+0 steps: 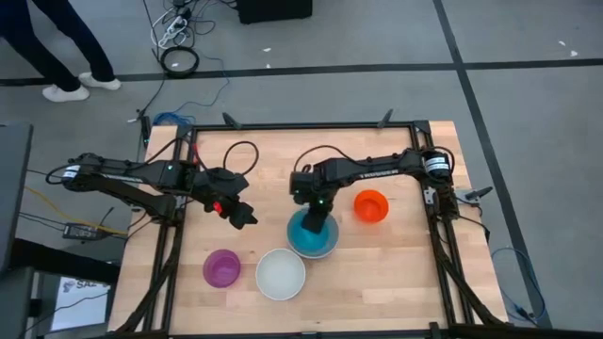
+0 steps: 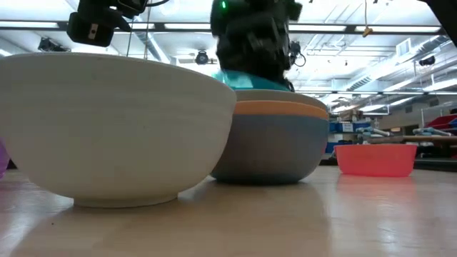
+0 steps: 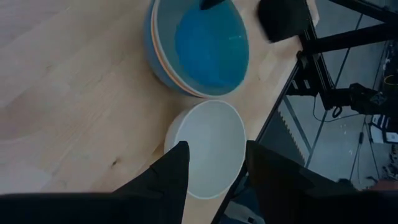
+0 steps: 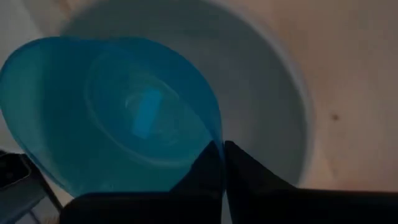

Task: Nest bowls inside each other
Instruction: Remove the blue bowl from the top of the gray bowl

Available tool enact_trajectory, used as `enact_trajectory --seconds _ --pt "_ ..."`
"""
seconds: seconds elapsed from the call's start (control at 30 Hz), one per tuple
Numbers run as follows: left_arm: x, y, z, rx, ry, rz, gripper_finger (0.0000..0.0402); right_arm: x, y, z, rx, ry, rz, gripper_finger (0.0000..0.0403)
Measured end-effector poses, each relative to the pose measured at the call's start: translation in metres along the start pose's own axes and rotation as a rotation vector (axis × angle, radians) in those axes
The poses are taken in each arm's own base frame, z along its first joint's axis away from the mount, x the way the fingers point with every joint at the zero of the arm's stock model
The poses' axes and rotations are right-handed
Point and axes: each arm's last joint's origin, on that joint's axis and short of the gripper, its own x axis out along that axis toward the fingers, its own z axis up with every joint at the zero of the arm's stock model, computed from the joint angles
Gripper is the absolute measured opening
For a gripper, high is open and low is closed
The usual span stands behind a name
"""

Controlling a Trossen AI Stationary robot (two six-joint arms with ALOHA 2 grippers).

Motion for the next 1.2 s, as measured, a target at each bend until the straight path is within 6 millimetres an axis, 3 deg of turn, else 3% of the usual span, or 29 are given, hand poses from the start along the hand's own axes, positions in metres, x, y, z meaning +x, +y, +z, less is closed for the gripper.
enact_trajectory --seconds 0.2,0.37,0.6,0.73,0.97,1.2 --pt "0.000 0.000 0.000 0.000 -0.004 0.002 0.0167 -0.060 0.006 0.010 -0.038 -0.117 -0.167 0.0000" --pt "0.000 -0.002 0.001 0.003 -0.020 -0.014 0.0167 -0.088 -0.031 0.025 0.064 -0.196 -0.300 0.0000" --pt "-0.001 -0.011 0.006 0.013 -0.076 -0.104 0.0167 -0.072 -0.108 0.035 0.211 -0.145 -0.338 0.0000" --pt "-0.001 -0.014 0.008 0.014 -0.111 -0.131 0.0167 -0.067 -0.136 0.038 0.250 -0.165 -0.308 0.0003" --pt "-0.002 -0.015 0.009 0.013 -0.120 -0.139 0.0167 -0.063 -0.155 0.042 0.286 -0.211 -0.293 0.0040" --pt "-0.001 -0.015 0.009 -0.001 -0.119 -0.137 0.0167 -0.055 -0.159 0.038 0.298 -0.180 -0.297 0.0069"
